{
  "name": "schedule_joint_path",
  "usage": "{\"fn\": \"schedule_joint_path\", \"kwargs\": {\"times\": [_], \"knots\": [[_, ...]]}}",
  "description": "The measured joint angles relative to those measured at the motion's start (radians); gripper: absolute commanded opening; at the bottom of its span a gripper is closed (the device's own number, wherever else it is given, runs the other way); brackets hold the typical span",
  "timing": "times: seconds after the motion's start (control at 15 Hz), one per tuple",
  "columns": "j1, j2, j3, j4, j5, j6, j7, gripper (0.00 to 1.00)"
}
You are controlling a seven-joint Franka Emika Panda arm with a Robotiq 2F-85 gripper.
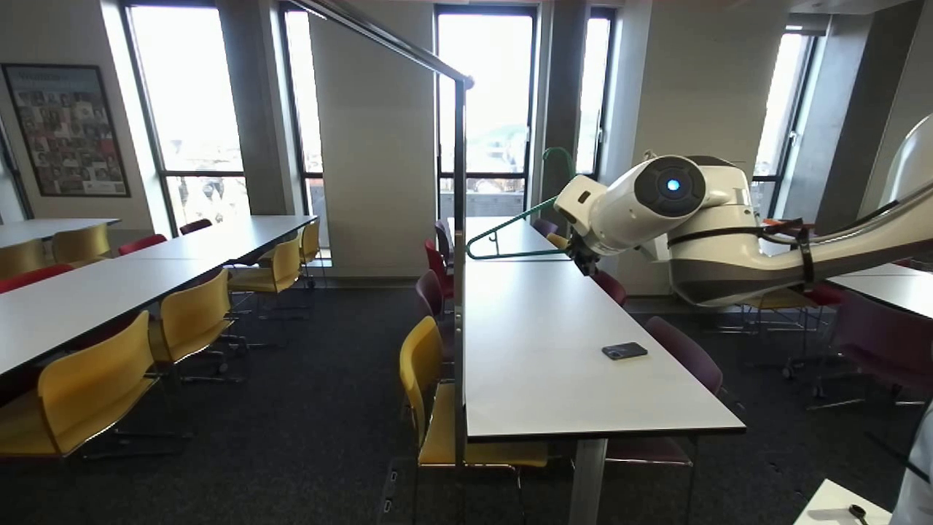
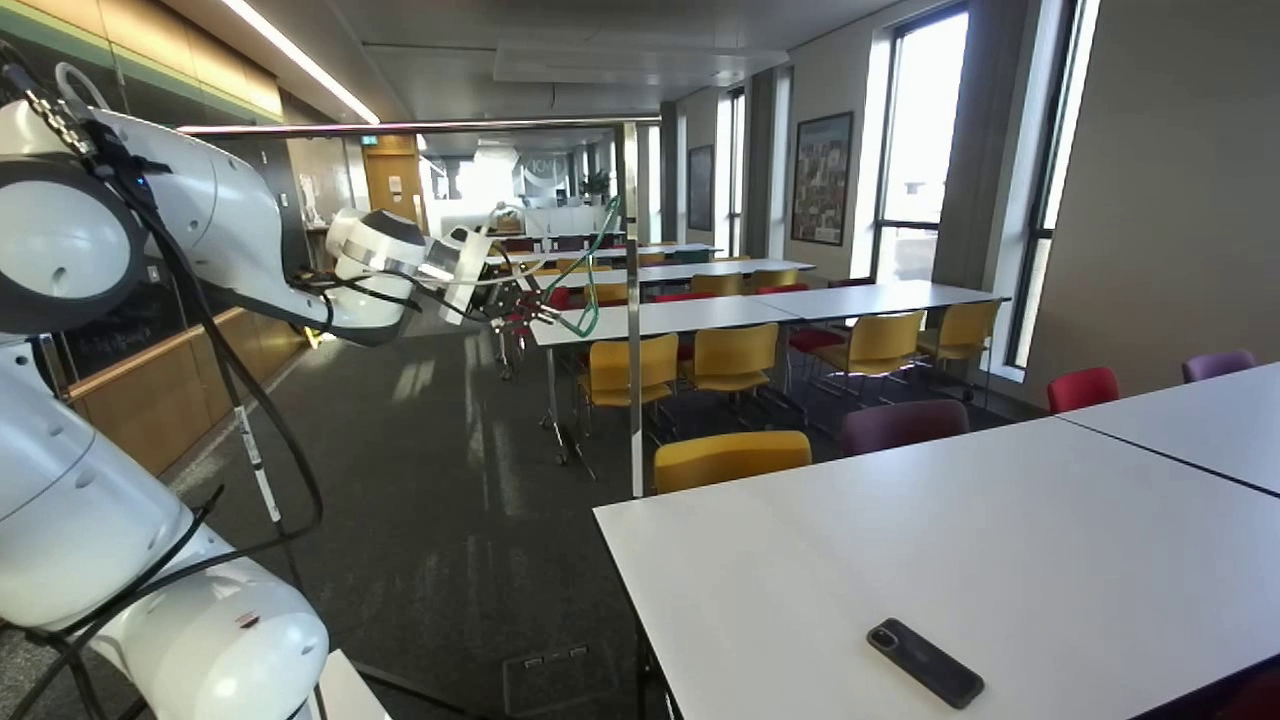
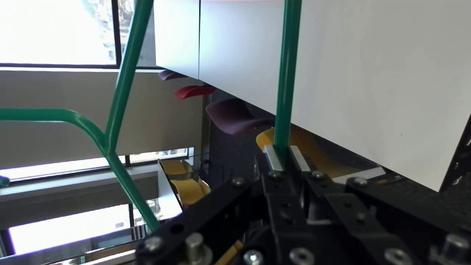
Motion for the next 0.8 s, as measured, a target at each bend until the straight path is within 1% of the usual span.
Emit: {"fn": "schedule_joint_path", "kwargs": {"times": [0.33, 0.4, 0.6, 0.73, 0.8], "knots": [[0.001, 0.0, 0.0, 0.0, -0.001, 0.0, 0.0, 0.09], [0.001, 0.0, 0.0, 0.0, -0.002, 0.0, 0.0, 0.02], [0.006, 0.007, -0.004, 0.001, -0.002, 0.0, 0.0, 0.02], [0.006, 0.022, -0.001, 0.019, -0.034, -0.003, -0.004, 0.02], [0.006, 0.036, 0.005, 0.045, -0.078, -0.022, -0.007, 0.02]]}}
